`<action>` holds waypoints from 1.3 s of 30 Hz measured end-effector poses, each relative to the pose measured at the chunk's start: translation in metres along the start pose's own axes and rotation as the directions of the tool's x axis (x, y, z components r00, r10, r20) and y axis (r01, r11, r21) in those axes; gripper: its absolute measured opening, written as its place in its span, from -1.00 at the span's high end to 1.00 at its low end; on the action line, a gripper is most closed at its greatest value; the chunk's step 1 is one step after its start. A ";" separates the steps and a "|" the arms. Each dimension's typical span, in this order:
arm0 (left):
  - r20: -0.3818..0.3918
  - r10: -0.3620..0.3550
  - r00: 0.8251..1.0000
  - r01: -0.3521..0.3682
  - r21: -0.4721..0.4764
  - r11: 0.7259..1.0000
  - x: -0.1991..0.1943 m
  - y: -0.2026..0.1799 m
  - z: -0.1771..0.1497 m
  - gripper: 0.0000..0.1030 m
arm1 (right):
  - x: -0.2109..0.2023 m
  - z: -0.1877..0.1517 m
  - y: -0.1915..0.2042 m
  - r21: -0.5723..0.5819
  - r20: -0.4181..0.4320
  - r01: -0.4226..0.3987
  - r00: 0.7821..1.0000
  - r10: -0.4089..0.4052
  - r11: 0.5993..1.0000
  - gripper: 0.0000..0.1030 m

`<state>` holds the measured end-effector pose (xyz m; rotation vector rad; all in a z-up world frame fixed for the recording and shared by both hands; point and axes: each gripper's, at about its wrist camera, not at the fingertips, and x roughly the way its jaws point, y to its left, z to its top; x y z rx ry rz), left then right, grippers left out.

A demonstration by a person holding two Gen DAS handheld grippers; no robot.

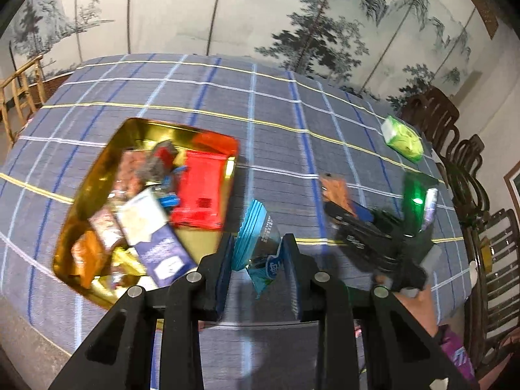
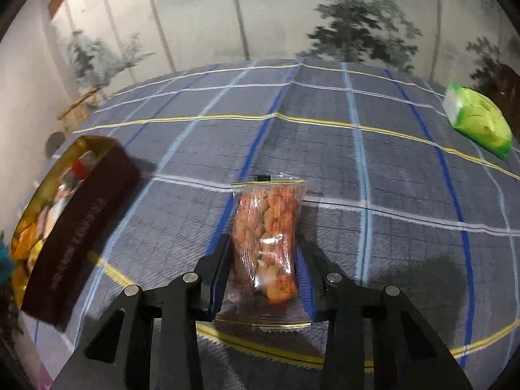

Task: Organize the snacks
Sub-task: 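Carry the blue candy into the tin with the left gripper and release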

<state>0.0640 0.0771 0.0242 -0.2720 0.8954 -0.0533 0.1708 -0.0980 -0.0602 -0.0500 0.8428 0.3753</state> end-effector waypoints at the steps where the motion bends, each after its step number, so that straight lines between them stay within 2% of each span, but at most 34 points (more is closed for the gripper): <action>1: 0.002 0.004 1.000 -0.004 -0.003 1.000 -0.002 0.006 0.000 0.49 | -0.002 -0.001 0.000 -0.001 -0.004 -0.013 1.000 0.013 1.000 0.25; 4: 0.020 0.037 0.999 -0.037 -0.010 0.999 -0.010 0.026 -0.002 0.49 | -0.020 -0.011 -0.004 0.020 0.021 -0.054 0.998 0.054 0.998 0.25; 8: 0.011 0.074 0.997 -0.073 -0.041 0.996 -0.014 0.056 -0.006 0.49 | -0.037 -0.027 -0.002 0.021 0.033 -0.055 0.998 0.055 0.998 0.25; 12: 0.005 0.095 0.995 -0.095 -0.038 0.995 -0.015 0.070 -0.011 0.49 | -0.048 -0.042 -0.002 0.015 0.043 -0.028 0.999 0.027 0.999 0.25; 19: 0.024 0.110 0.994 -0.111 0.032 0.993 -0.002 0.064 0.002 0.48 | -0.044 -0.052 -0.010 0.043 0.031 -0.011 0.999 0.009 0.999 0.25; 33: -0.009 0.137 0.990 -0.135 0.144 0.980 0.073 0.047 0.040 0.48 | -0.044 -0.052 -0.013 0.051 0.035 -0.020 0.999 0.018 0.998 0.25; 39: -0.002 0.150 0.989 -0.147 0.176 0.973 0.080 0.040 0.042 0.47 | -0.044 -0.052 -0.014 0.051 0.035 -0.020 0.999 0.018 0.999 0.25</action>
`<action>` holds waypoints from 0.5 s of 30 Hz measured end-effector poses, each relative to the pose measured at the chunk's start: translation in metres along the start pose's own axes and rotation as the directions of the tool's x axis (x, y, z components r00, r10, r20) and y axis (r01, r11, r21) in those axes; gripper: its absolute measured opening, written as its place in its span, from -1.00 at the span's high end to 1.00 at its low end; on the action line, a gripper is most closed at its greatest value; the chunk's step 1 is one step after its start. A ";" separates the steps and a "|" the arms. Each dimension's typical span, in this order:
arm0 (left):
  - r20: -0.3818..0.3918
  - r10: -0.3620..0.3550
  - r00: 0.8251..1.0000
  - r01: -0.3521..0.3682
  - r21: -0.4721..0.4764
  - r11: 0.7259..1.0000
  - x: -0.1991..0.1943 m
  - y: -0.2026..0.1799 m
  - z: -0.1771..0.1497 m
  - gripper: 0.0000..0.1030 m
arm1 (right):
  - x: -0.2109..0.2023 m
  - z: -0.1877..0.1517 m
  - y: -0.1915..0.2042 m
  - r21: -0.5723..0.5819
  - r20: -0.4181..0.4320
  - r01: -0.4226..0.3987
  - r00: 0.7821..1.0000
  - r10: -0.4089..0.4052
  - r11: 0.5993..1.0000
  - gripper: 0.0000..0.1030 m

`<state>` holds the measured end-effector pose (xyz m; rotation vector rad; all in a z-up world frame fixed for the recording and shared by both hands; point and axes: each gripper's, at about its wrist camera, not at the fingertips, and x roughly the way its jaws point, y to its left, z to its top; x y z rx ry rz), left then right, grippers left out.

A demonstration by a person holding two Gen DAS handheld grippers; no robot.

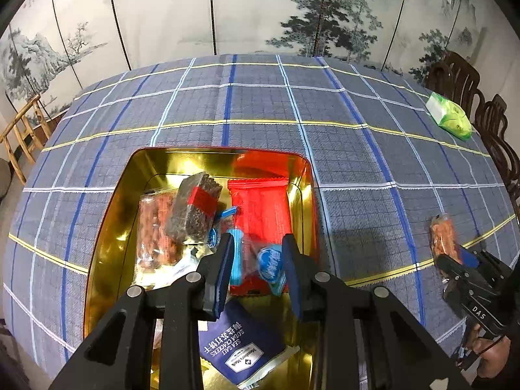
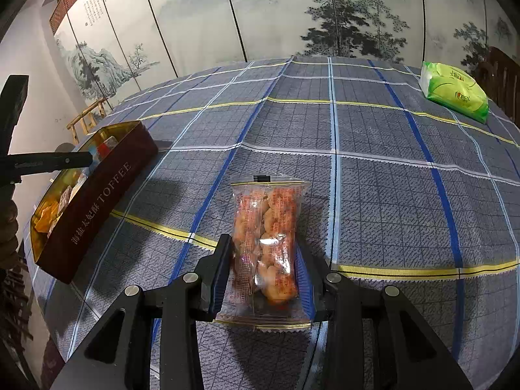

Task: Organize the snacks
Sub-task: 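Carry the blue candy into the tin with the left gripper and release, then carry the orange sausage pack into the tin with the right gripper and release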

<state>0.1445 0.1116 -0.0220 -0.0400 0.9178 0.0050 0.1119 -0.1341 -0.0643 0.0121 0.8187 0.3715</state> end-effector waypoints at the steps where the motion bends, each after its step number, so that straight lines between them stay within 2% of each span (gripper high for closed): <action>1: 0.003 0.004 1.000 -0.004 0.003 1.000 -0.001 -0.001 0.000 0.47 | 0.000 0.000 0.000 0.000 0.000 0.000 1.000 0.000 1.000 0.25; 5: 0.018 0.026 1.000 -0.026 0.011 1.000 -0.006 -0.003 -0.003 0.45 | 0.000 0.000 0.000 0.000 0.000 0.000 1.000 0.000 1.000 0.25; 10: 0.053 0.072 0.996 -0.072 0.010 0.997 -0.020 -0.005 -0.011 0.07 | 0.000 0.000 0.000 0.000 0.000 0.000 1.000 0.000 1.000 0.25; 15: 0.081 0.113 0.990 -0.114 0.010 0.993 -0.036 -0.007 -0.023 0.01 | 0.000 0.000 0.000 -0.005 -0.001 0.007 1.000 -0.007 1.000 0.25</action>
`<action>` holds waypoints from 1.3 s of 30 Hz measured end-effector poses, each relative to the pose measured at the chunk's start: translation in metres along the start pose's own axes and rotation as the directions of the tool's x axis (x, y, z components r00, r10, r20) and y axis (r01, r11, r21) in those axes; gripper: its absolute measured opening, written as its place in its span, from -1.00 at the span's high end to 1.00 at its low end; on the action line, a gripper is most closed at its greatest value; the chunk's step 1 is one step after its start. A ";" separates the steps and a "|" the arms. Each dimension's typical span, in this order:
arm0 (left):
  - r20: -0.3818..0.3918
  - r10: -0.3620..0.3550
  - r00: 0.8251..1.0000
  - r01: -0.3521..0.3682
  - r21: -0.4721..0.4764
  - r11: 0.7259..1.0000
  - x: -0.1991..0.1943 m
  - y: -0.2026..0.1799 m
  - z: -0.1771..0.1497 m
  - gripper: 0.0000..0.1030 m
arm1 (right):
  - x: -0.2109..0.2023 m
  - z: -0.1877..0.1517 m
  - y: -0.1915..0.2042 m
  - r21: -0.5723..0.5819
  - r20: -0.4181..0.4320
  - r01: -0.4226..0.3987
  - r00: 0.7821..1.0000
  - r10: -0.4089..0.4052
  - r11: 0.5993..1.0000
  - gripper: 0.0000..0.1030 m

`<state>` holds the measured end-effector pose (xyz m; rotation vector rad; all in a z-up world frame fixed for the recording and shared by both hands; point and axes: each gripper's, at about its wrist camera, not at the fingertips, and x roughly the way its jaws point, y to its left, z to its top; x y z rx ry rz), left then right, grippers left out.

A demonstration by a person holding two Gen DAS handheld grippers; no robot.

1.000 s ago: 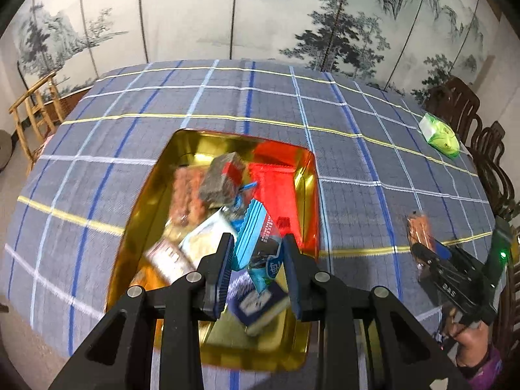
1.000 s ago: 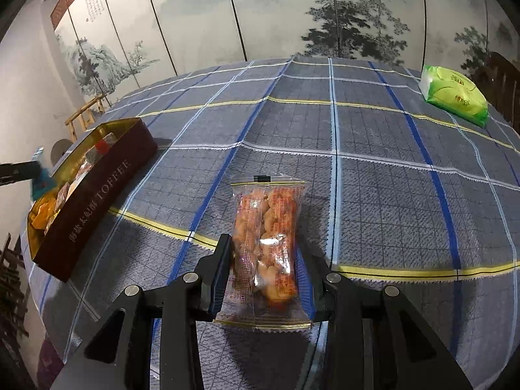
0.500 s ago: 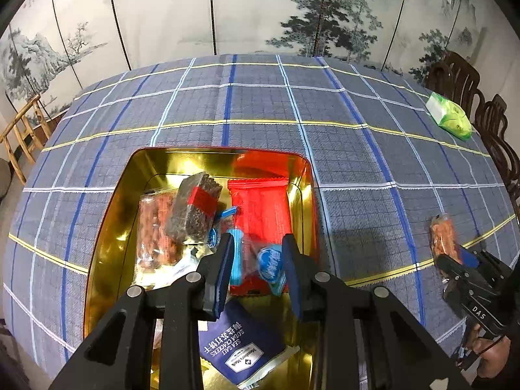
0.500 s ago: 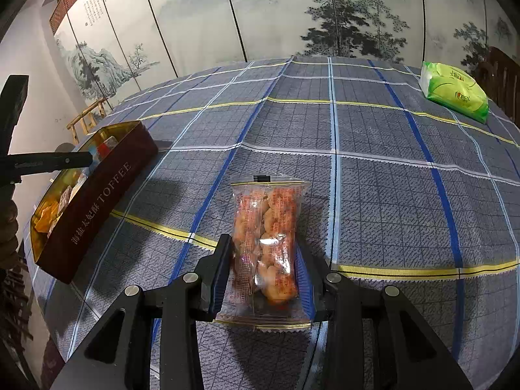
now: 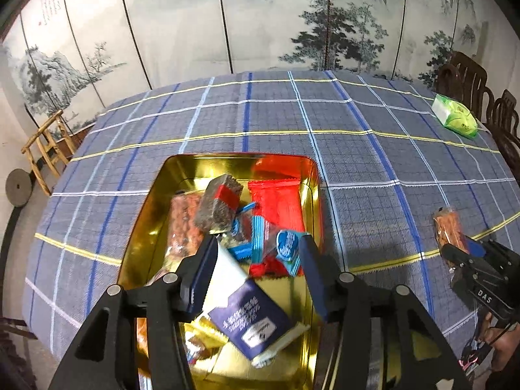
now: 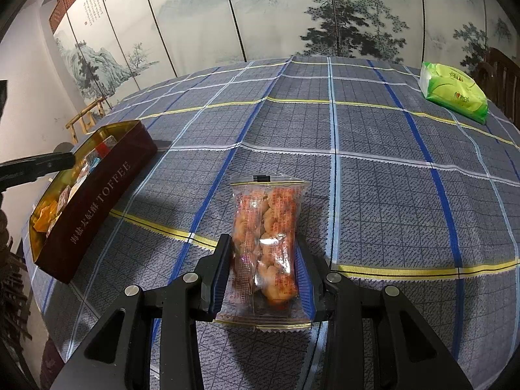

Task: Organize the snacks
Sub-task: 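Carry the orange sausage pack into the tin with the right gripper and release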

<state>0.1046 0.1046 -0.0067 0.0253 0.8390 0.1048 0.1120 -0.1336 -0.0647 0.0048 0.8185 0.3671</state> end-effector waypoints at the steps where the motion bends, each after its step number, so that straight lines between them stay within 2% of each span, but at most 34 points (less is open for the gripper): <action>1: 0.001 0.008 1.000 -0.008 -0.003 1.000 -0.003 0.001 -0.002 -0.05 | 0.000 0.000 0.000 0.000 -0.001 0.001 1.000 -0.001 1.000 0.25; 7: 0.033 0.065 0.997 -0.065 -0.009 0.998 -0.023 -0.001 -0.017 -0.25 | -0.007 -0.006 0.004 0.027 -0.005 -0.023 1.000 0.023 0.999 0.25; 13: 0.046 0.082 0.996 -0.081 -0.023 0.996 -0.037 -0.001 -0.032 -0.35 | -0.024 -0.012 0.015 0.036 0.007 -0.056 0.998 0.056 0.998 0.25; 23: 0.045 0.094 0.995 -0.092 -0.041 0.995 -0.053 0.010 -0.054 -0.37 | -0.046 -0.022 0.033 0.028 0.014 -0.086 0.996 0.086 0.996 0.25; 26: 0.050 0.100 0.994 -0.097 -0.049 0.994 -0.058 0.015 -0.060 -0.37 | -0.055 -0.021 0.045 0.010 0.024 -0.102 0.995 0.102 0.995 0.25; 28: 0.050 0.104 0.993 -0.101 -0.057 0.993 -0.061 0.019 -0.064 -0.48 | -0.060 -0.019 0.052 -0.002 0.031 -0.111 0.993 0.111 0.994 0.25; 39: 0.068 0.144 0.987 -0.136 -0.106 0.985 -0.074 0.051 -0.083 -0.51 | -0.079 -0.005 0.103 -0.081 0.051 -0.177 0.982 0.182 0.981 0.25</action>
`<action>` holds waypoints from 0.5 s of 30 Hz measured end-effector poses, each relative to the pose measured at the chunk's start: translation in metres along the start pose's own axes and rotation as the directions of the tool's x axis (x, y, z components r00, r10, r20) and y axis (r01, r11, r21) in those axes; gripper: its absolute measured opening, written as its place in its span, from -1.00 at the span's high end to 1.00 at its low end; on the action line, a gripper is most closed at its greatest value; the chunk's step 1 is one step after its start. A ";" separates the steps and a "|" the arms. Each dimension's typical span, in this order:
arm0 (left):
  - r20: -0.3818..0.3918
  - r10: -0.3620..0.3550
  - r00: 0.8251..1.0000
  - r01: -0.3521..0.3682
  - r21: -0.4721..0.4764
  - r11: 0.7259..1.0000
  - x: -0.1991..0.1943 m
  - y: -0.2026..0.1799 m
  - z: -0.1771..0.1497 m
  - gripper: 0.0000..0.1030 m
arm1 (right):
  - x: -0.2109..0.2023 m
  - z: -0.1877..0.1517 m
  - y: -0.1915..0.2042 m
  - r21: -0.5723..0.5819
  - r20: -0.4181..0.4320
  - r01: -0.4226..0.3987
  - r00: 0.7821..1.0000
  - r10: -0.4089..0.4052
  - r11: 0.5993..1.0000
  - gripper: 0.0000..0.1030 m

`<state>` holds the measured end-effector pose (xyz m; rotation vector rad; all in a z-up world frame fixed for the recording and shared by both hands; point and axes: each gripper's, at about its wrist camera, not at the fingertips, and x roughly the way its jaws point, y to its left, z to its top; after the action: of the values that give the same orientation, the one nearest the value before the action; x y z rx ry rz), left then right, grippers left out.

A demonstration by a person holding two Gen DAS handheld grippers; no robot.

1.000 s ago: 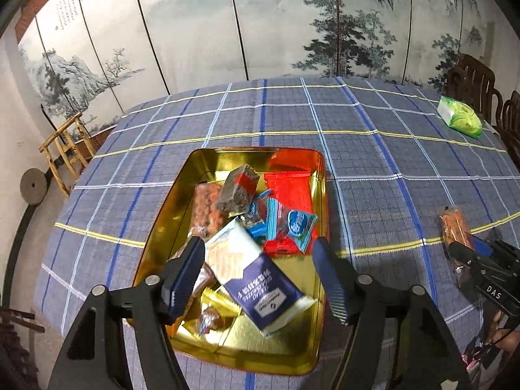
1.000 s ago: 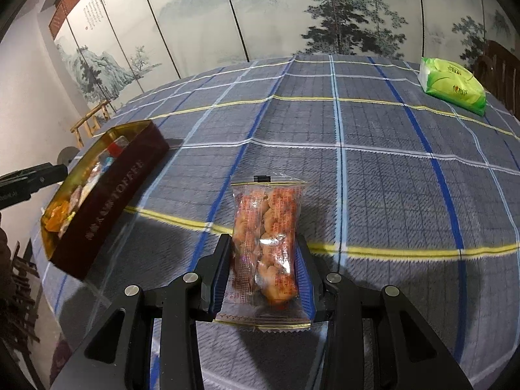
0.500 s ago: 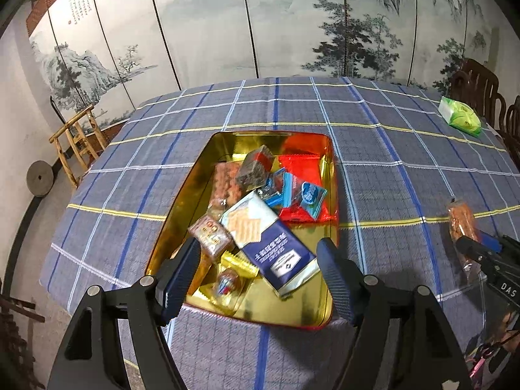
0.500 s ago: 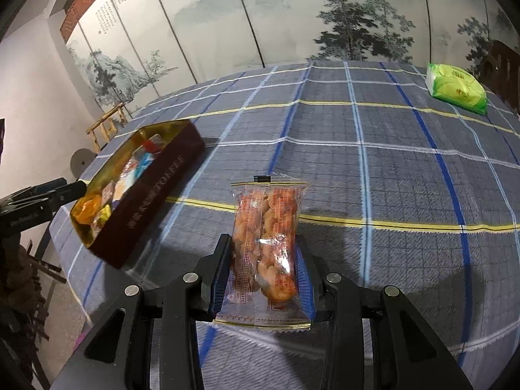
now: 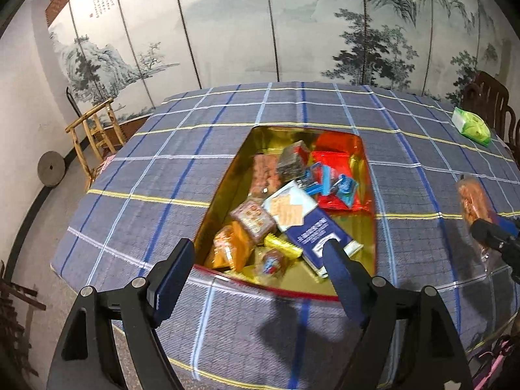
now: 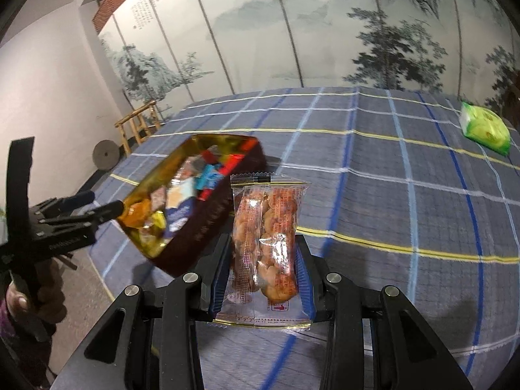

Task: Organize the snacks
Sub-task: 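Carry the orange sausage pack into the tin with the right gripper and release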

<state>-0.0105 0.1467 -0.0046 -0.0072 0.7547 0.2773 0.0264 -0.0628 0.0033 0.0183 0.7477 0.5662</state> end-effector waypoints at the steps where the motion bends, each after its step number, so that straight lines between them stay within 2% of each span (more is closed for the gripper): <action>1: -0.002 0.003 1.000 -0.003 -0.008 1.000 0.000 0.004 -0.001 -0.51 | 0.001 0.002 0.004 -0.006 0.001 -0.006 1.000 0.006 1.000 0.25; 15: 0.008 0.059 0.998 -0.058 -0.078 0.995 -0.007 0.050 -0.015 -0.55 | 0.033 0.032 0.072 -0.108 -0.026 -0.105 0.994 0.102 0.989 0.25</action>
<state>-0.0377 0.1914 -0.0059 -0.0576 0.7340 0.3621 0.0323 0.0206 0.0217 -0.0503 0.7376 0.7066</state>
